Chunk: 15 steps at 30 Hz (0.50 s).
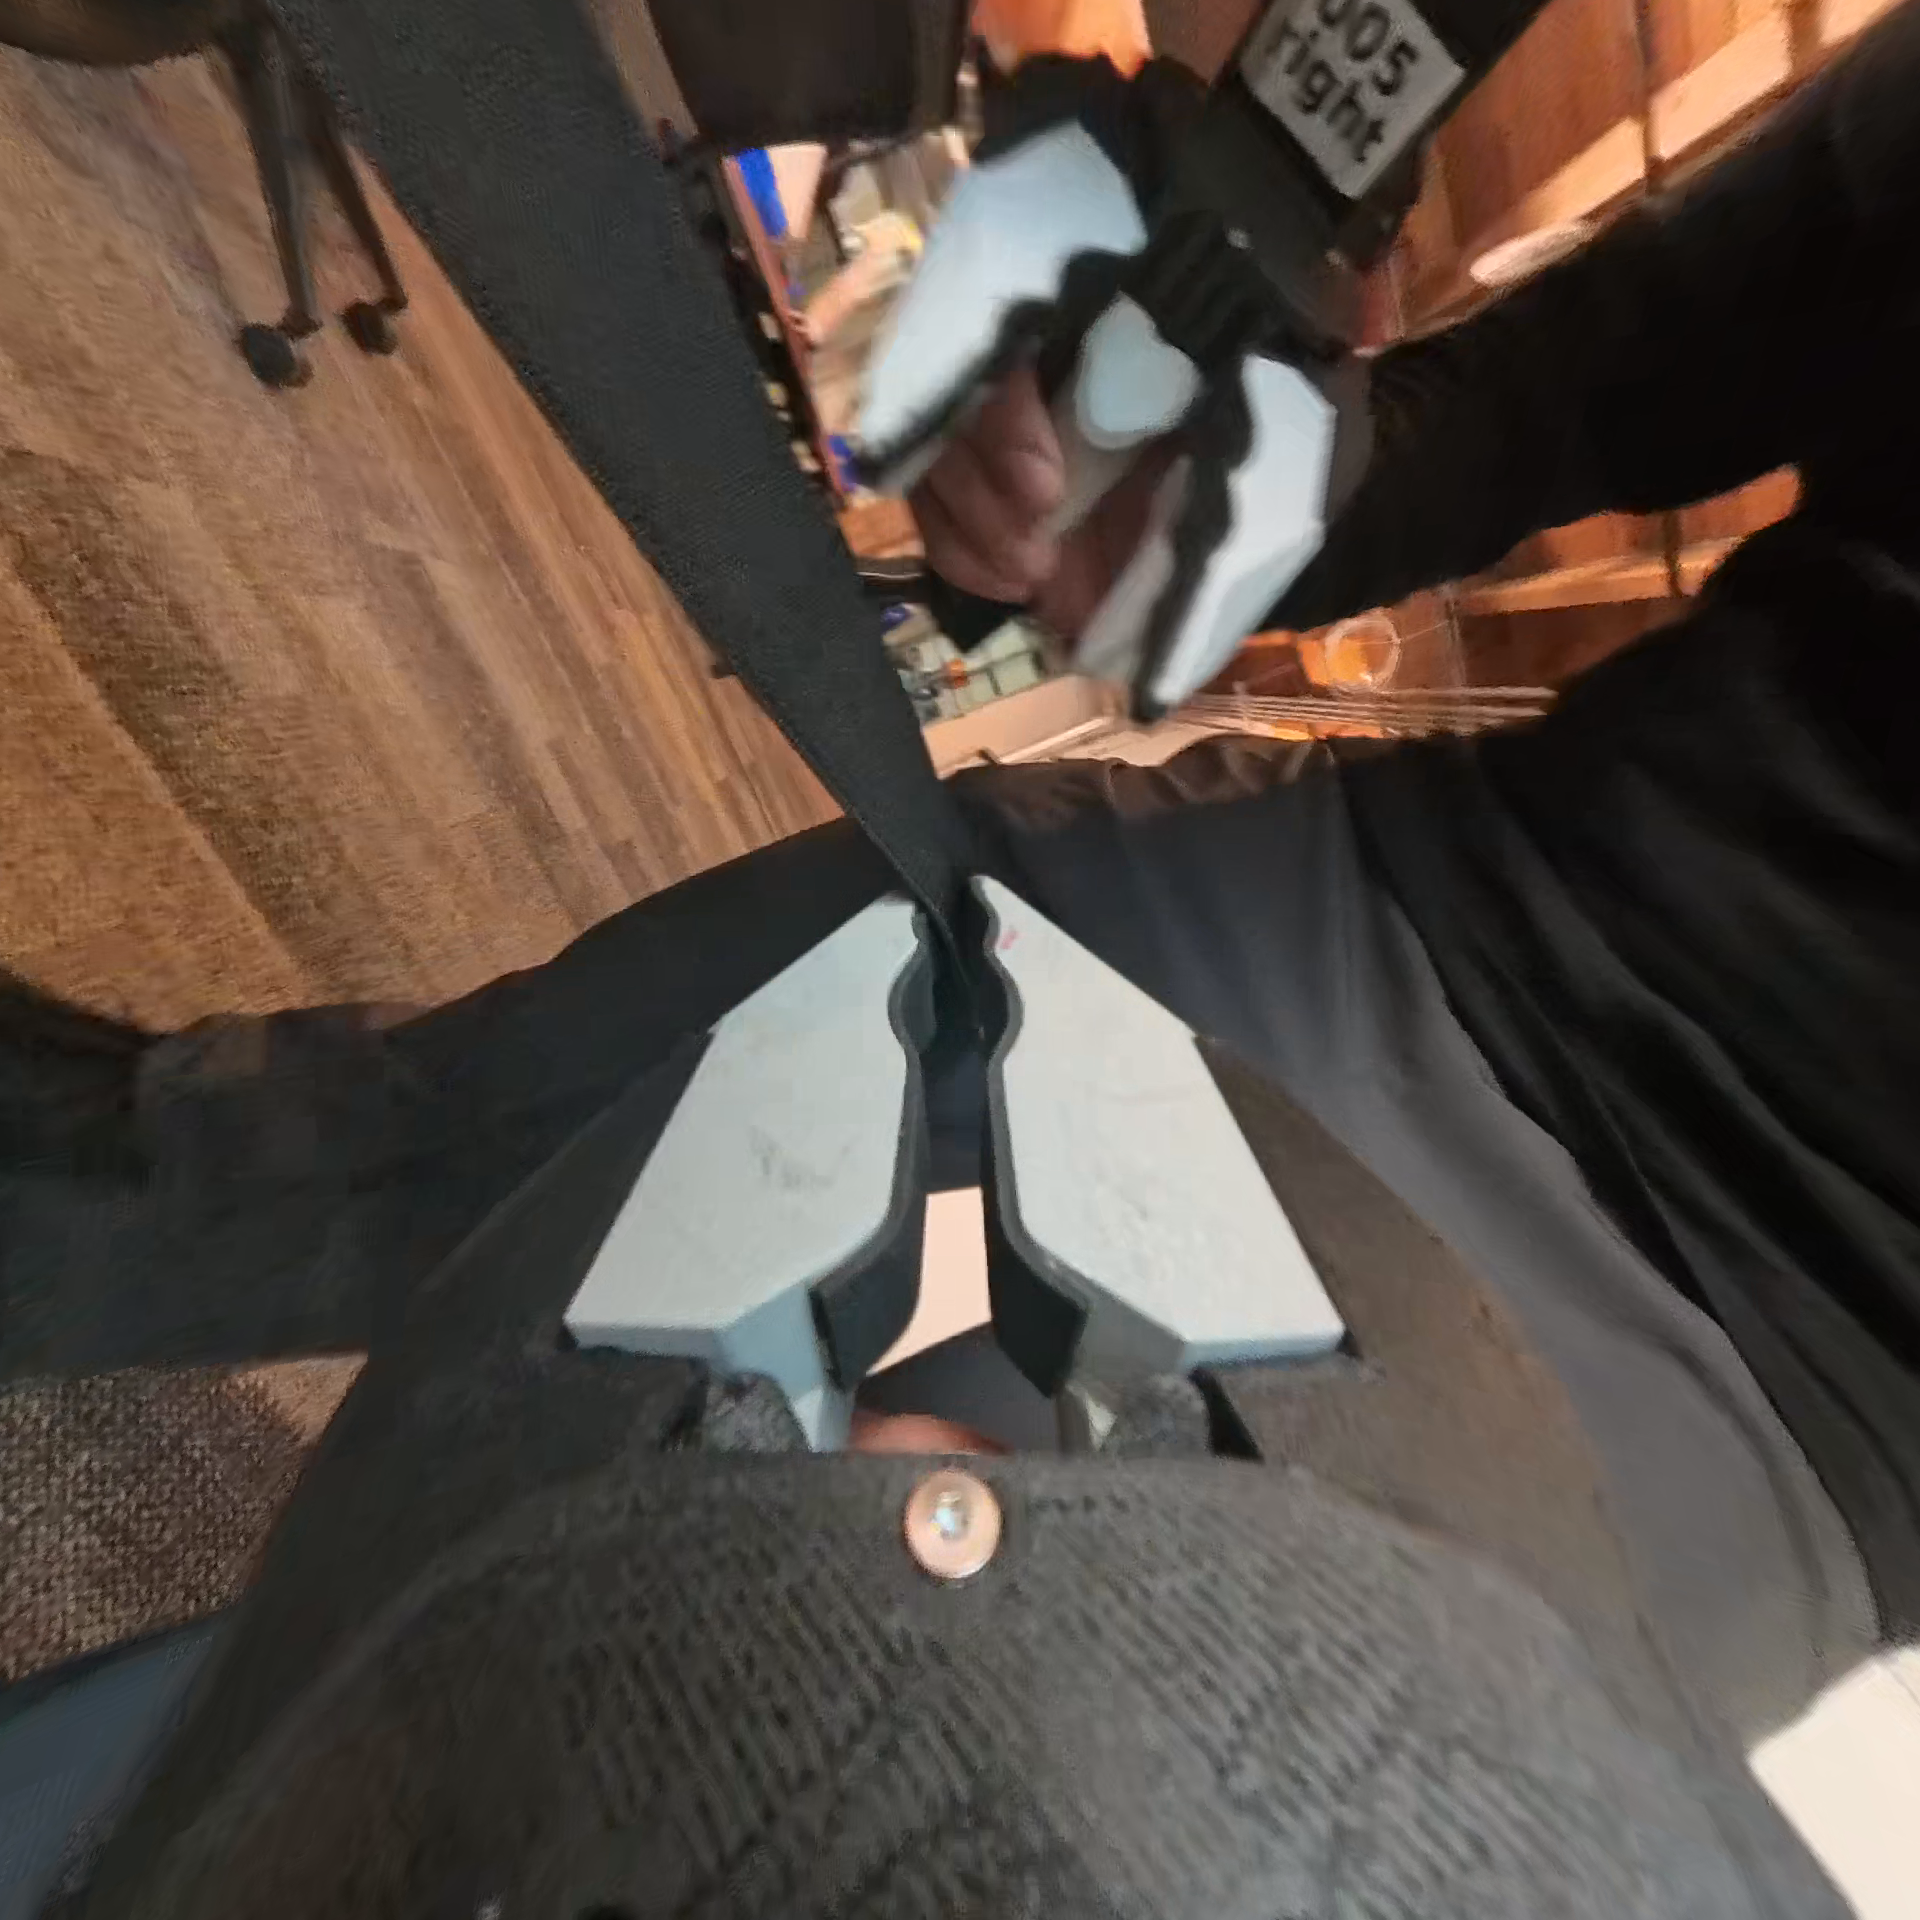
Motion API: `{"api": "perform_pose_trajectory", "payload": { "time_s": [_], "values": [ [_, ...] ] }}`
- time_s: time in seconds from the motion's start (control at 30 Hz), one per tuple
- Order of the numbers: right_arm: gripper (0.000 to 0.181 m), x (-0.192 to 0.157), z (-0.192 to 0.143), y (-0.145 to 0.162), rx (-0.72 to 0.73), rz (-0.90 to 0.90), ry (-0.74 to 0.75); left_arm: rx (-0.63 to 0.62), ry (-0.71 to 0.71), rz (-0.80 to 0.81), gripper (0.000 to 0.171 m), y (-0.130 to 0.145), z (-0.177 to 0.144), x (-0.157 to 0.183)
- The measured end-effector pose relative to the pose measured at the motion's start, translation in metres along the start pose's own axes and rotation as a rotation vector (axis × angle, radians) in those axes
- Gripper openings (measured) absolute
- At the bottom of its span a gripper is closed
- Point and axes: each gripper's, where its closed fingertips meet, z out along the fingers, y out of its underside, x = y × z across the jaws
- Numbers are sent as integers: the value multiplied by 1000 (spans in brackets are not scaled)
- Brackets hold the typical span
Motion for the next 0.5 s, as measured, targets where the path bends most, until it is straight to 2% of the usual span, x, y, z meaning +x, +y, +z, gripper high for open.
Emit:
{"api": "perform_pose_trajectory", "payload": {
  "time_s": [0.1, 0.17, 0.27, 0.33, 0.4, 0.43, 0.5],
  "values": [
    [58, -9, -1, 19, 4, 242, -145, -4, -199, -13, 0, 13, 3, -31],
    [66, 3, 5, 27, 31, 408, -186, 64, -118, -40, 0, 7, 11, -15],
    [66, 20, 12, 17, 135, 525, -250, 125, -19, -115, 0, 0, 20, -2],
    [60, 22, 20, 9, 155, 537, -298, 141, 23, -171, 0, 1, 22, -5],
    [56, 26, 30, 5, 145, 529, -293, 125, -55, -185, 0, 11, 21, -29],
    [51, 30, 37, 9, 111, 529, -259, 125, -99, -177, 0, 14, 20, -41],
    [1, 49, 43, 19, 57, 543, -137, 135, -169, -150, 0, 14, 18, -56]
  ]
}}
